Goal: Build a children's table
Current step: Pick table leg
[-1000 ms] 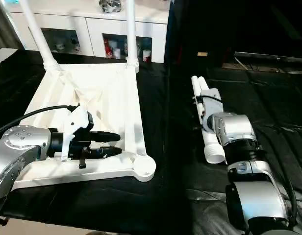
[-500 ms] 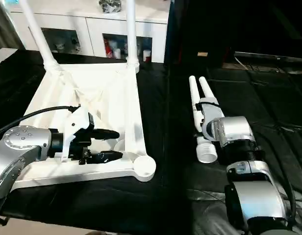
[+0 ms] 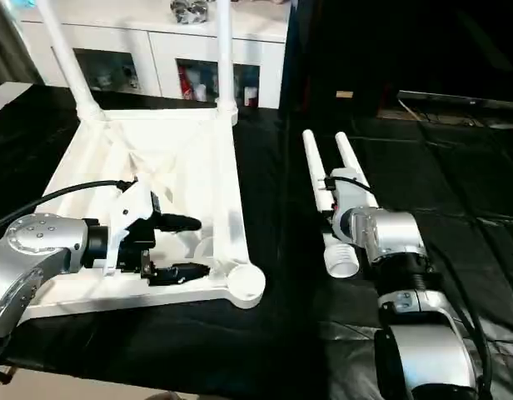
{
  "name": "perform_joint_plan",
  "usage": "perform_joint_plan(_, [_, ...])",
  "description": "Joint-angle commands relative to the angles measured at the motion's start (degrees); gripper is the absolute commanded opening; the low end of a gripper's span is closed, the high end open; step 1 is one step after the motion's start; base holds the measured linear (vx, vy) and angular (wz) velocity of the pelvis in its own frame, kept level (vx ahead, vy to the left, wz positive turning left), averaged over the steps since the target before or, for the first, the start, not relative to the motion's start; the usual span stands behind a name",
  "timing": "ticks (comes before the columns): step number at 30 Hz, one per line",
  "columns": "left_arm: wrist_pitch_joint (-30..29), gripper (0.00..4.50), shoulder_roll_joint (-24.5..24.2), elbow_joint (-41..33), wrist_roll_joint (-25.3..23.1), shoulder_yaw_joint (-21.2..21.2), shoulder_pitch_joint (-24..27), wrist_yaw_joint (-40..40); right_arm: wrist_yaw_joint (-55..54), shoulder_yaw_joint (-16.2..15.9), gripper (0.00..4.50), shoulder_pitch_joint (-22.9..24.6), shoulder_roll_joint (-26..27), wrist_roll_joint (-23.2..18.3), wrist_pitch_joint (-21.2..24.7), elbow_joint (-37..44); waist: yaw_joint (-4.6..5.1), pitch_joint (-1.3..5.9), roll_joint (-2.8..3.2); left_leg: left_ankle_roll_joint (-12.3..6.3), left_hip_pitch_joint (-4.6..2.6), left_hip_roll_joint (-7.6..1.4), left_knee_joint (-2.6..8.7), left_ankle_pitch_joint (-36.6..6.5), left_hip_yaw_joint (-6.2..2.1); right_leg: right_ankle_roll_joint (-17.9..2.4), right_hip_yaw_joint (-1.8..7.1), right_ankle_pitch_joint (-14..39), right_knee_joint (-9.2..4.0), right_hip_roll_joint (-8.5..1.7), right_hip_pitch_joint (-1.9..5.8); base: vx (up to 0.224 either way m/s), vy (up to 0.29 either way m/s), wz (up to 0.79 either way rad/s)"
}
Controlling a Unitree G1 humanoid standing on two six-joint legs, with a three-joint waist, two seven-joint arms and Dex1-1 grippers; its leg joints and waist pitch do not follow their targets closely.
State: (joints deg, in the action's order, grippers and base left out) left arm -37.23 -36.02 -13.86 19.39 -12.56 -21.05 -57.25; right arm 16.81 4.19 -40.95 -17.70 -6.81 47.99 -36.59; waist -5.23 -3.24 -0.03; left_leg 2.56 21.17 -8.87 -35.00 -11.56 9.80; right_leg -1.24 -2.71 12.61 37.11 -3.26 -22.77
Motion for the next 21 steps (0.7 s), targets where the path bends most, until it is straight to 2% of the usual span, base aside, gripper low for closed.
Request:
perform_joint_plan(1, [0.36, 4.5, -0.62, -0.52, -0.36, -0.69, -0.89, -0.06, 0.32, 0.3, 2.44, 1.14, 0.33, -0.61, -0.3, 0.81, -0.2, 3.88, -0.39, 0.25, -0.39, -3.36, 3.67, -1.99, -0.95, -12.93, 3.03, 1.14, -3.88, -4.82, 3.42, 0.0, 0.0, 0.0])
perform_joint_plan(4, [0.42, 4.5, -0.64, -0.59, -0.39, -0.66, -0.74, 0.0, 0.32, 0.4, 2.12, 1.44, 0.65, -0.59, -0.47, 1.46, -0.19, 3.87, -0.58, -0.06, -0.4, -3.35, 3.65, -1.82, -0.9, -12.88, 3.03, 1.33, -3.9, -4.83, 3.35, 0.0, 0.0, 0.0])
perform_joint_plan(7, [0.51, 4.5, -0.68, -0.6, -0.44, -0.54, -0.51, 0.11, 1.15, -1.02, 1.97, 1.8, 0.34, 0.01, -2.32, 1.71, -0.14, 3.82, -0.52, 0.09, -0.47, -3.43, 3.71, -2.42, -0.92, -12.84, 3.0, 2.06, -3.96, -4.82, 3.25, 0.0, 0.0, 0.0])
perform_joint_plan(9, [0.59, 4.5, -0.59, -0.5, -0.6, -0.51, -0.47, 0.19, 0.23, -0.41, 1.87, 1.92, 0.66, 0.07, -2.78, 1.96, -0.16, 3.8, -0.46, 0.33, -0.49, -3.46, 3.77, -2.75, -0.94, -12.75, 3.01, 2.71, -4.03, -4.87, 3.25, 0.0, 0.0, 0.0])
perform_joint_plan(10, [0.63, 4.5, -0.45, -0.31, -0.68, -0.39, -0.42, 0.4, -0.64, 0.59, 1.87, 1.88, 0.94, -0.3, -2.82, 2.25, -0.18, 3.85, -0.25, 0.49, -0.52, -3.45, 3.75, -2.6, -0.99, -12.76, 3.02, 2.37, -3.93, -4.85, 3.22, 0.0, 0.0, 0.0])
perform_joint_plan(11, [0.82, 4.5, -0.21, -0.06, -0.79, -0.24, -0.48, 0.71, -0.93, 1.48, 1.85, 1.8, 1.05, -0.82, -3.13, 2.53, -0.13, 3.77, -0.38, 0.63, -0.53, -3.44, 3.81, -3.0, -0.95, -12.72, 3.05, 2.59, -4.06, -4.81, 3.17, 0.0, 0.0, 0.0])
perform_joint_plan(13, [1.06, 4.5, 0.06, 0.23, -0.87, 0.01, -0.53, 1.08, -1.0, 2.36, 1.83, 1.76, 1.22, -1.53, -3.36, 2.98, -0.13, 3.78, -0.26, 0.8, -0.49, -3.4, 3.81, -3.33, -0.95, -12.66, 3.06, 2.7, -4.1, -4.8, 3.21, 0.0, 0.0, 0.0])
perform_joint_plan(14, [1.53, 4.5, 1.31, 1.53, -1.19, 0.76, -1.35, 2.69, -0.69, 4.49, 1.83, 1.67, 1.68, -3.44, -4.13, 4.68, -0.14, 3.8, -0.14, 0.83, -0.5, -3.36, 3.8, -3.54, -0.94, -12.51, 3.1, 2.52, -4.13, -4.76, 3.26, 0.0, 0.0, 0.0])
perform_joint_plan(15, [1.65, 4.5, 1.58, 1.85, -1.3, 0.9, -1.57, 3.07, -0.6, 4.78, 1.83, 1.69, 1.72, -3.7, -4.42, 5.1, -0.23, 3.84, 0.02, 0.9, -0.44, -3.43, 3.78, -3.47, -1.02, -12.42, 3.14, 2.0, -4.02, -4.83, 3.33, 0.0, 0.0, 0.0])
perform_joint_plan(16, [2.55, 4.5, 3.47, 4.15, -2.07, 1.86, -3.22, 5.63, 1.23, 7.39, 1.83, 1.91, 2.7, -6.81, -7.17, 8.41, -0.29, 3.9, -0.03, 0.83, -0.47, -3.4, 3.74, -3.41, -0.98, -12.19, 3.12, 1.19, -4.07, -4.77, 3.29, 0.0, 0.0, 0.0])
perform_joint_plan(17, [2.83, 4.5, 4.33, 5.18, -2.27, 2.38, -3.96, 6.78, 2.64, 8.62, 1.83, 2.06, 3.37, -8.85, -7.57, 10.35, -0.49, 4.06, 0.11, 0.65, -0.64, -3.38, 3.66, -3.61, -0.98, -12.15, 3.12, 0.43, -3.97, -4.76, 3.31, 0.0, 0.0, 0.0])
perform_joint_plan(18, [3.53, 4.5, 5.32, 6.13, -2.54, 2.86, -4.71, 8.0, 3.4, 10.06, 1.83, 2.18, 4.03, -10.82, -7.45, 12.14, -0.47, 4.13, -0.06, 0.04, -0.48, -3.46, 3.73, -2.97, -1.11, -12.41, 3.04, -0.97, -3.83, -4.82, 3.49, 0.0, 0.0, 0.0])
perform_joint_plan(19, [4.1, 4.5, 6.12, 6.89, -2.75, 3.25, -5.32, 8.98, 3.99, 11.21, 1.83, 2.27, 4.55, -12.39, -7.29, 13.59, -0.34, 4.0, -0.12, -0.33, -0.3, -3.38, 3.82, -2.92, -1.07, -12.35, 3.06, -1.25, -3.9, -4.69, 3.59, 0.0, 0.0, 0.0])
perform_joint_plan(20, [4.62, 4.5, 7.32, 7.88, -3.03, 3.87, -6.17, 10.67, 4.18, 11.42, 1.83, 2.81, 4.85, -12.68, -9.33, 15.0, -0.52, 4.12, 0.07, -0.41, -0.46, -3.58, 3.77, -2.72, -1.23, -12.55, 2.92, -1.68, -3.78, -4.81, 3.46, 0.0, 0.0, 0.0])
perform_joint_plan(21, [4.99, 4.5, 8.82, 9.04, -3.17, 4.71, -7.18, 12.76, 4.38, 11.9, 1.83, 3.23, 5.17, -13.26, -10.73, 16.18, -0.53, 4.12, -0.07, -0.41, -0.47, -3.59, 3.74, -2.69, -1.17, -12.73, 2.91, -1.87, -3.82, -4.91, 3.46, 0.0, 0.0, 0.0])
